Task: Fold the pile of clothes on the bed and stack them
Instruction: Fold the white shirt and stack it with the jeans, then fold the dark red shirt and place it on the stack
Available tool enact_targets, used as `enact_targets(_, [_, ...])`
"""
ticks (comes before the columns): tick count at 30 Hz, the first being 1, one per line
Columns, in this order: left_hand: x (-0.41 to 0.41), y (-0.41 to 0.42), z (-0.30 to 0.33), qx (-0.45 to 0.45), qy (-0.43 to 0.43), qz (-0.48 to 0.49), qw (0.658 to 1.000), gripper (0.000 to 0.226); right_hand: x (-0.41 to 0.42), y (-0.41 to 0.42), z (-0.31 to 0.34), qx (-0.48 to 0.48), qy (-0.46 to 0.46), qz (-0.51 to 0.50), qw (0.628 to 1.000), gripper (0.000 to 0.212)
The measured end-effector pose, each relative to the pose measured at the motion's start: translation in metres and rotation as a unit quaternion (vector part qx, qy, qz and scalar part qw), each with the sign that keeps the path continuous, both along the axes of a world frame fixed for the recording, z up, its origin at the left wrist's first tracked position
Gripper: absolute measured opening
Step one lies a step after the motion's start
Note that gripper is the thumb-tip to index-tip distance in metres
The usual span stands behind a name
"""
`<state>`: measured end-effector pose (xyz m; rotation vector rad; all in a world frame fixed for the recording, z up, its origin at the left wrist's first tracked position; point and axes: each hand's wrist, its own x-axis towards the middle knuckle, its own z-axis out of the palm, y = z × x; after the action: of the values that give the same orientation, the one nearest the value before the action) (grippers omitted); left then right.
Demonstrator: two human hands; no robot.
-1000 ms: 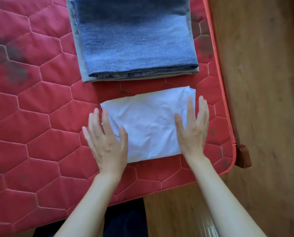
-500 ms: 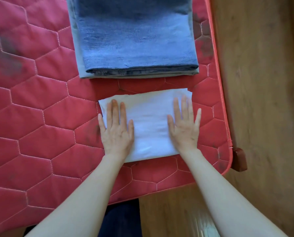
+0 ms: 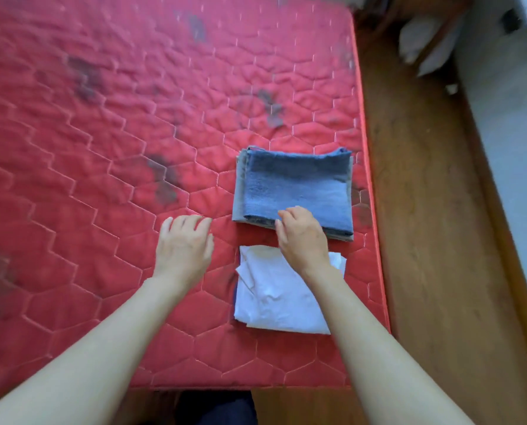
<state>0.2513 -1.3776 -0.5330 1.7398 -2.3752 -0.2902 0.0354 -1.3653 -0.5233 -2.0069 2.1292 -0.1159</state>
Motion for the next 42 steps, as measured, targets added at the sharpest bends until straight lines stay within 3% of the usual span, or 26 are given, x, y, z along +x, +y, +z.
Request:
enact_targets(5, [0.053, -0.001, 0.073, -0.037, 0.02, 0.027, 0.999, 0.034, 0.075, -0.012, 0.092, -0.102, -0.016, 0.034, 0.994, 0.028])
enact_targets(10, [0.13, 0.037, 0.135, -0.066, 0.034, 0.057, 0.996, 0.028, 0.146, 0.023, 0.153, -0.134, -0.021, 0.057, 0.989, 0.03])
enact_targets(17, [0.278, 0.143, 0.246, -0.108, 0.012, 0.179, 0.978, 0.038, 0.272, 0.093, 0.246, -0.155, -0.102, 0.129, 0.974, 0.027])
enact_targets(25, [0.427, 0.272, 0.353, -0.162, -0.034, 0.323, 0.932, 0.043, 0.447, 0.15, 0.344, -0.206, -0.147, 0.288, 0.924, 0.032])
enact_targets(32, [0.503, 0.321, 0.379, -0.157, -0.043, 0.409, 0.898, 0.044, 0.564, 0.172, 0.379, -0.194, -0.163, 0.386, 0.887, 0.041])
enact_targets(42, [0.59, 0.288, 0.376, -0.164, -0.072, 0.462, 0.869, 0.039, 0.664, 0.11, 0.379, -0.186, -0.146, 0.467, 0.852, 0.039])
